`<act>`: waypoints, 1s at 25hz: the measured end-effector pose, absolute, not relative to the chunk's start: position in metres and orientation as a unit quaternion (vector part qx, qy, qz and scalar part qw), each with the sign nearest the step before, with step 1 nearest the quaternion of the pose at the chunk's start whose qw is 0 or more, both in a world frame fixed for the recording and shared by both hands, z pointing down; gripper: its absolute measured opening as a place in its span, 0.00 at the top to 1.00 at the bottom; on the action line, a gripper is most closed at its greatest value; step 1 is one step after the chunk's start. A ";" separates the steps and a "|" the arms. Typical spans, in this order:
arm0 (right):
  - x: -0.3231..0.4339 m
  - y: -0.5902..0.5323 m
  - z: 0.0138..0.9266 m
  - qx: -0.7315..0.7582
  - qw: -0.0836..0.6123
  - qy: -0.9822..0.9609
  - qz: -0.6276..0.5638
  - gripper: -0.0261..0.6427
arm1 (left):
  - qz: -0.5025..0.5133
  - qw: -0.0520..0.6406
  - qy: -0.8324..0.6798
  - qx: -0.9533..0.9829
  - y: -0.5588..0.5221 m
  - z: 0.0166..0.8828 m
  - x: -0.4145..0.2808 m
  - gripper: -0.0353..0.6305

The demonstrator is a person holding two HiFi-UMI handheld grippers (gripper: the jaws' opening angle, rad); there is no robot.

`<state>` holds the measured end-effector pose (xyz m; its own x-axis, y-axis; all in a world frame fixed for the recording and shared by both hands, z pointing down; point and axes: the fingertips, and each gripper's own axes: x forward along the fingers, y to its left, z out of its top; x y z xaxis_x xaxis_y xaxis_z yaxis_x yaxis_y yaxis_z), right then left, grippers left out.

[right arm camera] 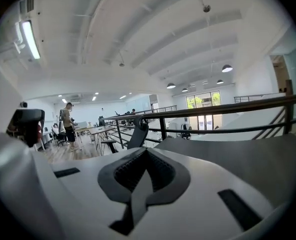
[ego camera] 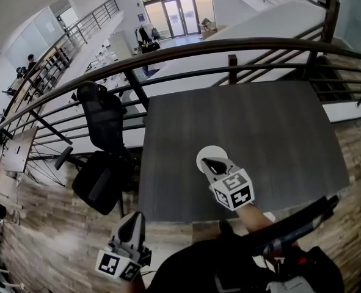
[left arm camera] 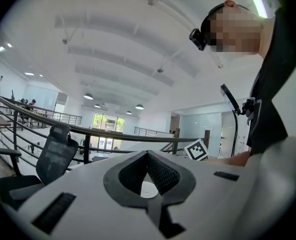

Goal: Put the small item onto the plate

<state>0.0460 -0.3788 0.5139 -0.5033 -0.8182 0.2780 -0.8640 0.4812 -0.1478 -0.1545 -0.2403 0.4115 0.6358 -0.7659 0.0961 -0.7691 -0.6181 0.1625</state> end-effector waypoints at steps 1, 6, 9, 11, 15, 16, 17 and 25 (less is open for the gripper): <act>0.042 -0.371 0.509 0.493 0.077 -0.855 0.140 0.96 | 0.005 0.092 -0.422 0.902 -0.236 0.412 -0.160 0.94; 0.010 -0.332 0.486 0.503 0.077 -0.854 0.111 0.96 | -0.016 0.091 -0.396 0.913 -0.218 0.413 -0.188 0.94; -0.001 -0.305 0.483 0.511 0.082 -0.849 0.106 0.96 | -0.031 0.085 -0.381 0.920 -0.206 0.412 -0.199 0.94; -0.004 -0.287 0.483 0.521 0.083 -0.843 0.108 0.96 | -0.051 0.082 -0.363 0.927 -0.198 0.406 -0.199 0.94; -0.009 -0.251 0.476 0.545 0.081 -0.828 0.103 0.96 | -0.050 0.088 -0.335 0.937 -0.184 0.413 -0.207 0.94; -0.010 -0.243 0.473 0.550 0.082 -0.825 0.103 0.96 | -0.046 0.091 -0.339 0.935 -0.185 0.417 -0.212 0.94; -0.009 -0.236 0.471 0.554 0.084 -0.822 0.104 0.96 | -0.047 0.095 -0.346 0.932 -0.186 0.421 -0.215 0.94; 0.007 -0.185 0.460 0.575 0.085 -0.807 0.104 0.96 | -0.044 0.085 -0.305 0.948 -0.167 0.412 -0.184 0.94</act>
